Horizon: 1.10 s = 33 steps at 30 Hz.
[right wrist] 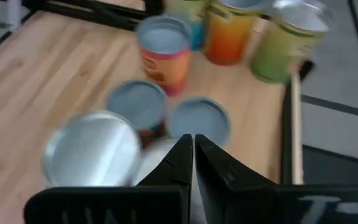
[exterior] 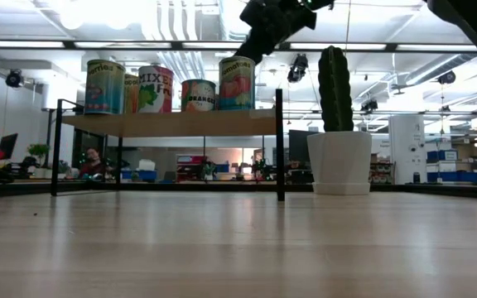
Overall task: Pick and place cans onto a shelf
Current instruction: Put canned peaches on the shelf
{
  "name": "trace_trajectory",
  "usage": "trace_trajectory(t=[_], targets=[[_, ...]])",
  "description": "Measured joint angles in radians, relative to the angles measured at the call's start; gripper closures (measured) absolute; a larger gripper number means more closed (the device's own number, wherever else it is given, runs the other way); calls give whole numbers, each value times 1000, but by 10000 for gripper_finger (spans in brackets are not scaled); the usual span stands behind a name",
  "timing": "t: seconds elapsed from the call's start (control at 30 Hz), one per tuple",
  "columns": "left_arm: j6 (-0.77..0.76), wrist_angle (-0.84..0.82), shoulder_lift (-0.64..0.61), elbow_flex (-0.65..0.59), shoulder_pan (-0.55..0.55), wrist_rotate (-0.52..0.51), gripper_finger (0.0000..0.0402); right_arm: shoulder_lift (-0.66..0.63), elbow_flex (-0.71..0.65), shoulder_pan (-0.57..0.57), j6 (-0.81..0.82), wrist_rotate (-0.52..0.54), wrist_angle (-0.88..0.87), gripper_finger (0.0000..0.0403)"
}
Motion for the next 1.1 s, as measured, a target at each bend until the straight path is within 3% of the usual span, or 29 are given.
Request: trace_trajectory(t=[0.1,0.27,1.1], targets=[[0,0,0,0,0,0,63,2,-5,34,-4,11,0,394],[-2,-1,0,0,0,0,63,2,-6,66,-3,152,0,394],[-3,-8,0,0,0,0,63,1,-83,67,13,224,-28,394]])
